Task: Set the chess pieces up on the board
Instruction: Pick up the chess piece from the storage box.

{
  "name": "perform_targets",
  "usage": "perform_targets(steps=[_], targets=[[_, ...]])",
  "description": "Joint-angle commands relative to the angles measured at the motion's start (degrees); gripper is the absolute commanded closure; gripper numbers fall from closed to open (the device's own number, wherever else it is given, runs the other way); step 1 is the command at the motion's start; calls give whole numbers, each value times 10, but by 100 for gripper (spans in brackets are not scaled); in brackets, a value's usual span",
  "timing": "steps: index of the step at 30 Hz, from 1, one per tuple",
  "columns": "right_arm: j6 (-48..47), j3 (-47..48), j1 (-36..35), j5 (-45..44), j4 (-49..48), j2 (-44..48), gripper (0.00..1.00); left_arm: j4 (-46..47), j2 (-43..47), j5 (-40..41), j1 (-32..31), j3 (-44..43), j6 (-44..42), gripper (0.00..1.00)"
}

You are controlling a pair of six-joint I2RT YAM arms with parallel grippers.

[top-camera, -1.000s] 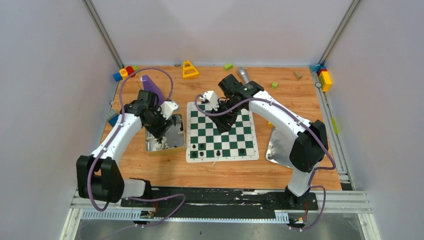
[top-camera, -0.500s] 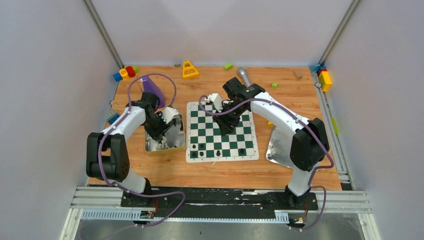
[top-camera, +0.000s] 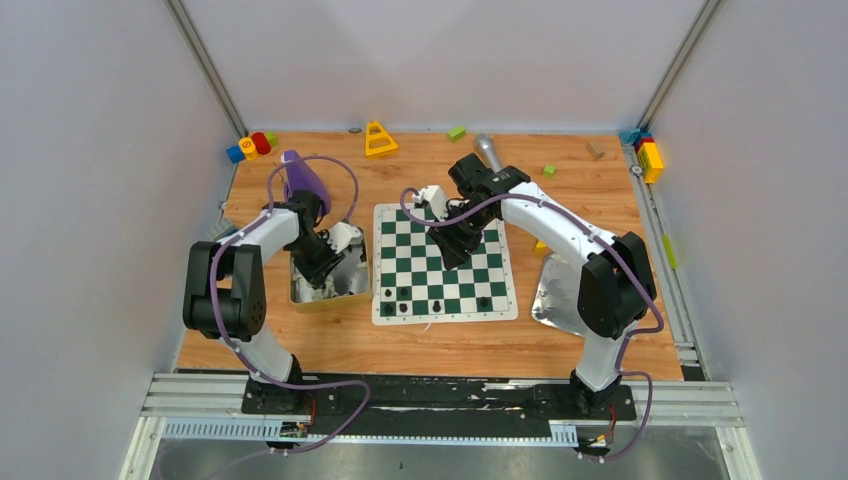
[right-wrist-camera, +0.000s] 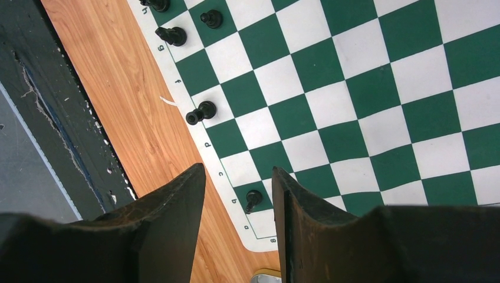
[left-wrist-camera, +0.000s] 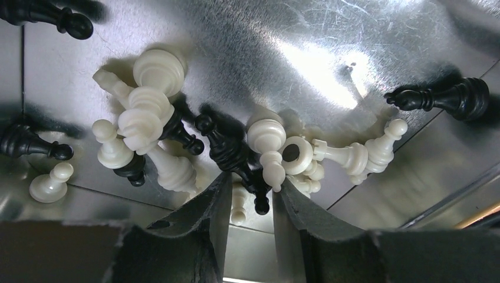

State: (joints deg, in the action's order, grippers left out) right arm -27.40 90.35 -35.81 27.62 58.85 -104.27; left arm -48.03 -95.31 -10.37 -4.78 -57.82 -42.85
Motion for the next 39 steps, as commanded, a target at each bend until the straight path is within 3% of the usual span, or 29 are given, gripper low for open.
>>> perform_targets(steps=[1,12,16,22,26,33,39], targets=[[-11,6,2,18,-16,0,54,6,-8,-3,3,-10,-12,62],[-11,7,3,17,-16,3,55,15,36,-18,7,-25,5,88],[-11,8,3,17,-16,2,55,13,61,-27,13,-38,12,93],[-11,21,3,23,-16,-3,56,-1,92,-32,15,-51,13,95],[-1,47,4,53,-21,-10,56,-25,123,-78,15,-70,14,95],[72,94,28,160,-92,-11,53,-64,182,-230,4,-119,-2,92],[176,110,74,302,-171,-20,49,-57,209,-286,-79,-151,2,91]])
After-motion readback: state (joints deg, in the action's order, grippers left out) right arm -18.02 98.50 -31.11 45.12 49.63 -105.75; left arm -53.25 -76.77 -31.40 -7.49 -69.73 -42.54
